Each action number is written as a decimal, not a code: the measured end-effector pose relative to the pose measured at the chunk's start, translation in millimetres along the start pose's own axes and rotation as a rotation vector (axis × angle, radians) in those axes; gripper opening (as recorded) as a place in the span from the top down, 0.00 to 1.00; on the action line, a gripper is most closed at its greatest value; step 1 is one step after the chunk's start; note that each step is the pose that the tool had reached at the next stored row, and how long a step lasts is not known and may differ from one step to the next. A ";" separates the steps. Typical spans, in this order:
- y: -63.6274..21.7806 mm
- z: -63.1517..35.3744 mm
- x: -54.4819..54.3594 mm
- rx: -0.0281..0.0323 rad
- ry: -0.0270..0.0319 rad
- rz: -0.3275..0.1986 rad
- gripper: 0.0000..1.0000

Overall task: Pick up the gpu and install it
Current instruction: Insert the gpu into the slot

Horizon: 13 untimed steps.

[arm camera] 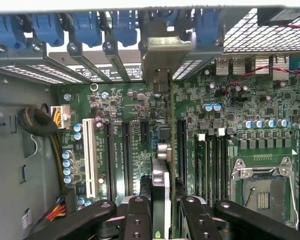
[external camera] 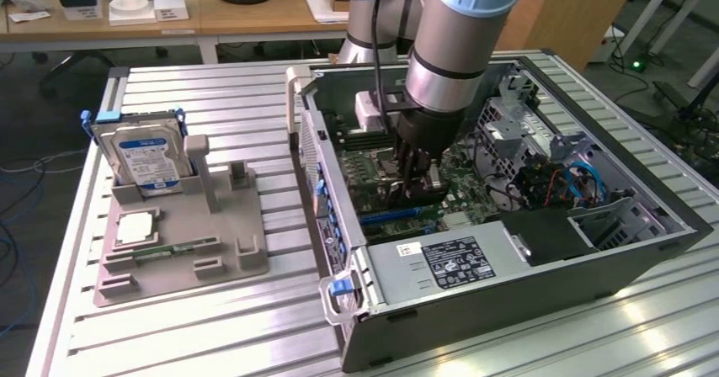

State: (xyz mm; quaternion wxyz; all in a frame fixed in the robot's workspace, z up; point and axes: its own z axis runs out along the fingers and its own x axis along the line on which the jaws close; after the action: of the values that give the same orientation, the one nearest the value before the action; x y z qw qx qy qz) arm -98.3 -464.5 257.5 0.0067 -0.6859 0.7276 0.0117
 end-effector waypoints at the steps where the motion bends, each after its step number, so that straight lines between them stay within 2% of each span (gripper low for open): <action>1: 0.5 0.3 0.0 0.0001 -0.0001 0.000 0.73; 13: 3.3 4.5 0.3 0.0000 0.0000 0.000 0.73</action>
State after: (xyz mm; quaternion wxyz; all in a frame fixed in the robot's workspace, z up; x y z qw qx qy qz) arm -101.7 -464.5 253.0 0.0068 -0.6859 0.7276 0.0117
